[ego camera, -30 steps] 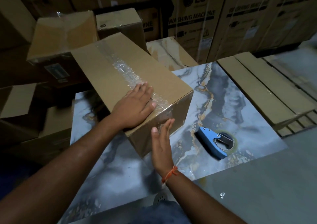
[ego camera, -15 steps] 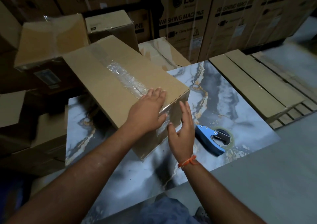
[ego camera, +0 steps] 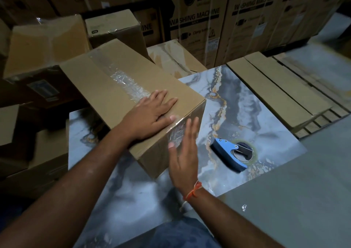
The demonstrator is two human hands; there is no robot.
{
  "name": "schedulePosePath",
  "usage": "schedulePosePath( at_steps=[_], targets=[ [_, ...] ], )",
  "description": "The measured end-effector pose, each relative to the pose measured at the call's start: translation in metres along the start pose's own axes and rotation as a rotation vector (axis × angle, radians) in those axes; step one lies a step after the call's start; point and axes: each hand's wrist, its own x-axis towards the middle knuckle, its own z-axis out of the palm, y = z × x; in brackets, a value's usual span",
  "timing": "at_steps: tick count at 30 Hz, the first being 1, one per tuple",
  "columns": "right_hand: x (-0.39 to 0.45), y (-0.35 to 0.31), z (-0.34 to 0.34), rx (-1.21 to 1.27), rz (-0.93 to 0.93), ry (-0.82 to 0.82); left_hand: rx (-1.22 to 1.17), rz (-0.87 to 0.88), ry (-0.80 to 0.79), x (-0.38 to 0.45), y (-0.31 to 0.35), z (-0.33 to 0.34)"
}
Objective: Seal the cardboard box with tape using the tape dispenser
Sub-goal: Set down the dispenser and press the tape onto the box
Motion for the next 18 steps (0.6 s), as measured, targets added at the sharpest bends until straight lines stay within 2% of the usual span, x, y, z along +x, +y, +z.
schedulePosePath(
  at_steps=[2, 4, 7, 9, 14, 18],
  targets=[
    [-0.011, 0.0, 0.018, 0.013, 0.018, -0.089, 0.064, -0.02, -0.01, 0.008, -0.003, -0.001],
    [-0.016, 0.006, 0.033, 0.082, 0.128, -0.12, 0.082, -0.015, -0.001, 0.012, -0.001, 0.0],
    [-0.006, 0.023, 0.043, 0.301, 0.505, -0.157, 0.095, -0.019, 0.003, 0.012, -0.002, 0.004],
    [0.0, 0.032, 0.045, 0.424, 0.653, -0.158, 0.096, -0.021, 0.006, 0.011, -0.003, 0.005],
    [0.005, 0.038, 0.04, 0.403, 0.713, -0.211, 0.099, -0.013, 0.018, 0.012, -0.003, 0.006],
    [0.003, 0.049, 0.014, 0.25, 0.762, -0.269, 0.086, -0.02, 0.042, 0.012, -0.002, 0.006]
  ],
)
